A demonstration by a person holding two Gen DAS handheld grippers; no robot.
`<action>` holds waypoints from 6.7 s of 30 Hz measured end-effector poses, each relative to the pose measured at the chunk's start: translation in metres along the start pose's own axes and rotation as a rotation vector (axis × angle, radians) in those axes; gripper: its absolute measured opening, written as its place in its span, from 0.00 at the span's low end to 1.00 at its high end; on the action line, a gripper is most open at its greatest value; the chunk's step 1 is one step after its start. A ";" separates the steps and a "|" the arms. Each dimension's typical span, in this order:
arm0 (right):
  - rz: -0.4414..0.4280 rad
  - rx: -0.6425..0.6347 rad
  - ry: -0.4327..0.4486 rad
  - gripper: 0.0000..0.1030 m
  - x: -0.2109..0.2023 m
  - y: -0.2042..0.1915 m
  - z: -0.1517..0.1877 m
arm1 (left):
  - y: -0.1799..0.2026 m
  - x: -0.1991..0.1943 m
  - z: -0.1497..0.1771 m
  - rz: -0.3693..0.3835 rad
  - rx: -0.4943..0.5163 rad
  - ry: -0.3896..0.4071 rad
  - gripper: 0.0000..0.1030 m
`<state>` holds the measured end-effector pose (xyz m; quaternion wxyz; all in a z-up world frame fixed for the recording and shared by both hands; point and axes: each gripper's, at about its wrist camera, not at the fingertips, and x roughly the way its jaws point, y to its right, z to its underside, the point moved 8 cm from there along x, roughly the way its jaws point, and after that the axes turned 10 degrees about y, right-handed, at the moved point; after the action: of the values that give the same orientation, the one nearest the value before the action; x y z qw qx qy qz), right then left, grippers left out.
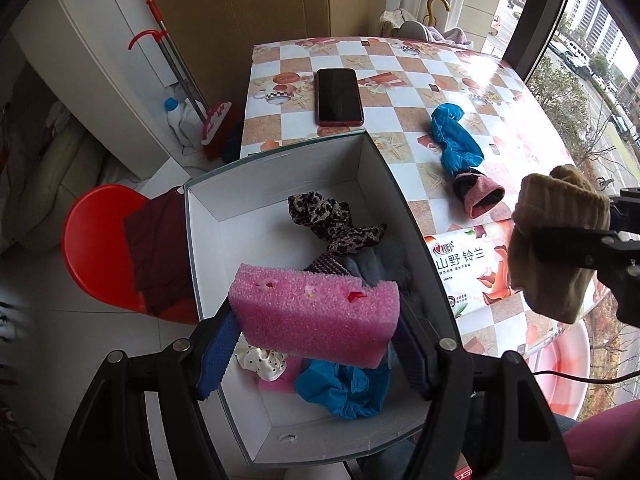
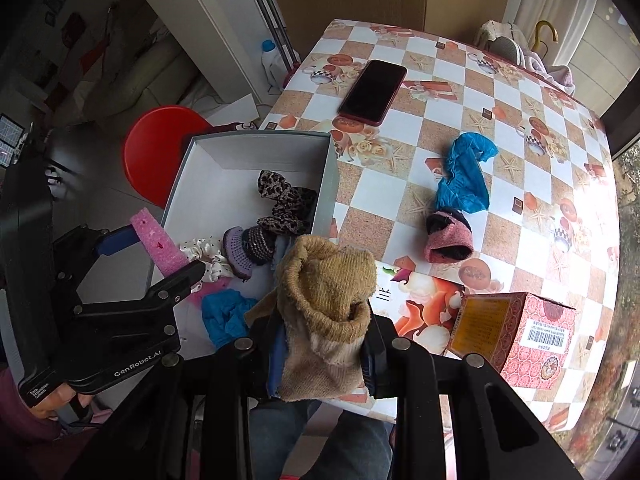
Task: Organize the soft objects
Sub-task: 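Carry the pink sponge and beige sock over the white box, then hold the sponge and sock above the box, lowering them toward its contents, then open the left tool to drop the pink sponge while the right tool releases the beige sock, then reach the left tool to the pink-black sock while the right tool reaches the blue glove, then grasp the pink-black sock with the left tool while the right tool grasps the blue glove, then lift the pink-black sock and blue glove and carry both over the white box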
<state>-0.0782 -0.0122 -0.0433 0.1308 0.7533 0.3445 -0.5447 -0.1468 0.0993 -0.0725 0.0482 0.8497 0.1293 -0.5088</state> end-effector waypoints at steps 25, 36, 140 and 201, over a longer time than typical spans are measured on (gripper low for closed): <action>0.000 -0.047 -0.021 0.31 0.007 -0.018 -0.004 | -0.014 0.002 0.008 0.003 -0.027 -0.007 0.72; -0.002 -0.051 -0.031 0.31 0.011 -0.020 -0.002 | -0.016 0.003 0.009 0.003 -0.033 -0.010 0.72; -0.012 0.403 -0.141 1.00 0.044 0.300 -0.034 | 0.213 0.216 -0.059 0.239 -0.061 -0.564 0.30; 0.258 0.443 0.002 0.18 -0.035 0.275 0.119 | 0.220 0.032 -0.028 0.230 0.507 -0.120 0.29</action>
<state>0.0109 -0.2934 -0.1048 0.0307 0.8020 0.1181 -0.5848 -0.0493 -0.1010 -0.0981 -0.1010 0.8120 -0.1025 -0.5656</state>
